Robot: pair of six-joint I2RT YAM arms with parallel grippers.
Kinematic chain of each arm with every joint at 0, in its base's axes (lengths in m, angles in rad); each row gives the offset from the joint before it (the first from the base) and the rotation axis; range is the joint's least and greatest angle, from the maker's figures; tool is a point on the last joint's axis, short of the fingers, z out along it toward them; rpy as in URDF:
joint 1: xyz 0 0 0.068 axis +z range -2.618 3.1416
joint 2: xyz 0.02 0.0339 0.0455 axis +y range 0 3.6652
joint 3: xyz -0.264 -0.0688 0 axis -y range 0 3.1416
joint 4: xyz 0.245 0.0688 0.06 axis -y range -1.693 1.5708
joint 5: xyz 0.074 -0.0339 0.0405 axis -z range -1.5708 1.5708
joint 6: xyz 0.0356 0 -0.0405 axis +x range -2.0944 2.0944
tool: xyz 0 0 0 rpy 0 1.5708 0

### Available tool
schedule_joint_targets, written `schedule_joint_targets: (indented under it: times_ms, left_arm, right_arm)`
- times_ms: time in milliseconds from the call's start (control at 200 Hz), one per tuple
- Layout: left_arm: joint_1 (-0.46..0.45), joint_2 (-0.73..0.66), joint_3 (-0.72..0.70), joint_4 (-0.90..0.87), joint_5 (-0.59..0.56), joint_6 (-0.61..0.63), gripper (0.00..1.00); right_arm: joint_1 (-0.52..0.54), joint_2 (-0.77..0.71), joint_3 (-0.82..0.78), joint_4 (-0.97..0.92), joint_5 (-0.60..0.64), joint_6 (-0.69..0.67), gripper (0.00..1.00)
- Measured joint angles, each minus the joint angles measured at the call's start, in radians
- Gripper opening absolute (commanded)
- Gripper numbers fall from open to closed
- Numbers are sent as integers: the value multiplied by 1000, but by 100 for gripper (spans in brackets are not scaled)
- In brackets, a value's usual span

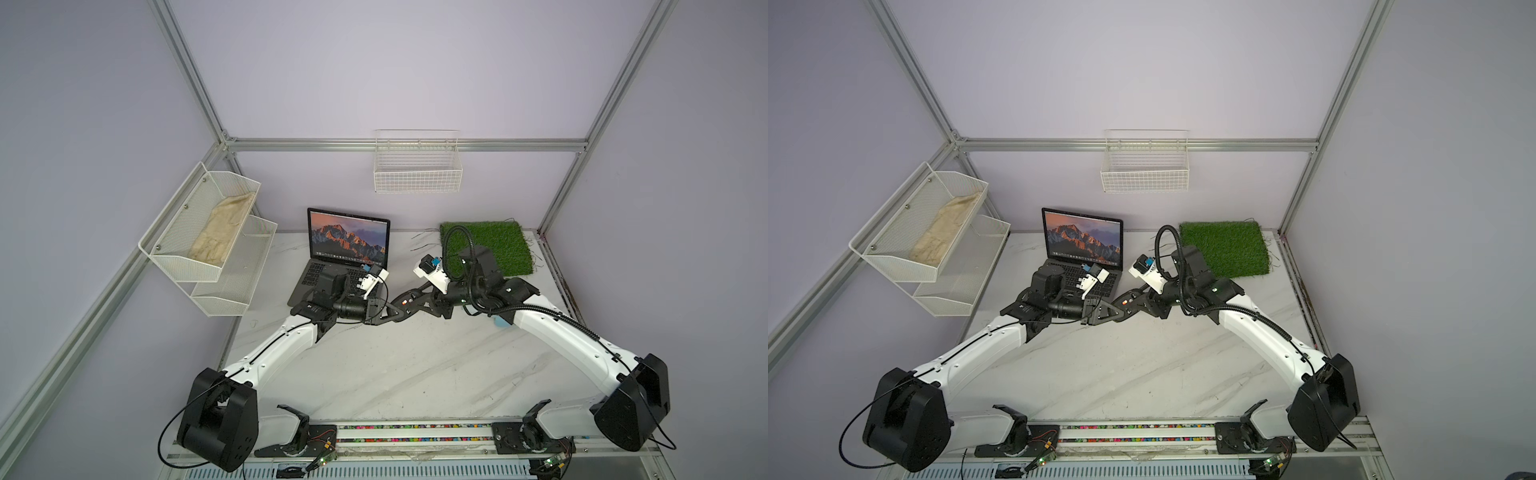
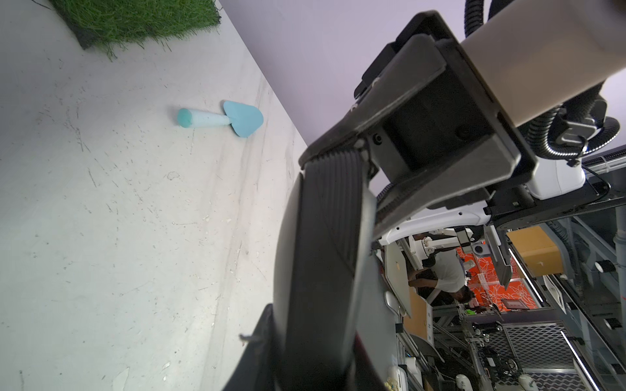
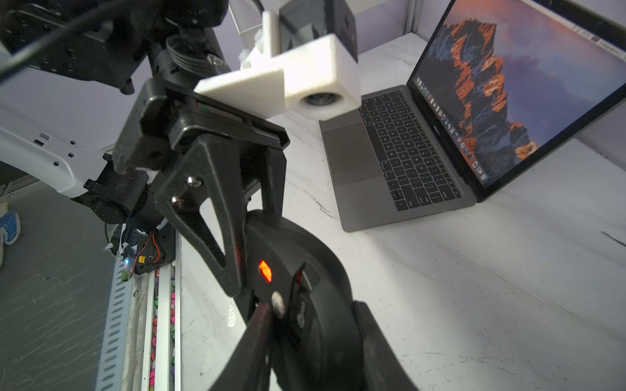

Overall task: Insert the wireless mouse receiver into the laptop
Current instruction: Remove the lid from the mouse.

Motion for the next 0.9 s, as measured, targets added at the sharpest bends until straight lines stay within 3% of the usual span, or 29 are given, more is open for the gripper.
schedule_joint_targets:
  times_ms: [280, 900]
  left_arm:
    - [3, 0, 0, -13, 0, 16, 0]
    - [13, 0, 1, -35, 9, 87, 0]
  right_arm:
    - [-2, -4, 1, 1, 5, 6, 0]
    - [-35, -32, -14, -6, -51, 6, 0]
